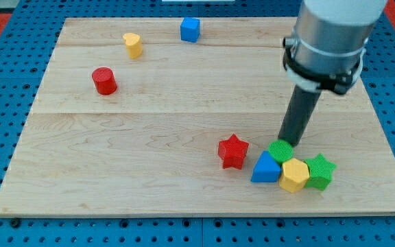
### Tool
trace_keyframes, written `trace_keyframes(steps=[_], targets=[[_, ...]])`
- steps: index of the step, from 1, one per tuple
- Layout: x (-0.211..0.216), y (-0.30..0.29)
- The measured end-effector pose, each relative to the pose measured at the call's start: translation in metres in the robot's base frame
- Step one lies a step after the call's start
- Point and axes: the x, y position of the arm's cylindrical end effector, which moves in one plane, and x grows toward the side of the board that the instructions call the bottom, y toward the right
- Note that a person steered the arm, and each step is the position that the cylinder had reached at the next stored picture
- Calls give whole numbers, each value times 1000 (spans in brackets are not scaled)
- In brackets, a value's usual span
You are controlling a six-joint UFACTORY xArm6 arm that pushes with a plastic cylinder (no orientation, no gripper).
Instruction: Point your arm to the top center
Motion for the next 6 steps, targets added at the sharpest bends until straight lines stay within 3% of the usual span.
trace_keyframes(steps=[1,2,3,5,6], targets=[[-29,30],[-110,49],[-210,27],[-317,-131],[-285,-200]])
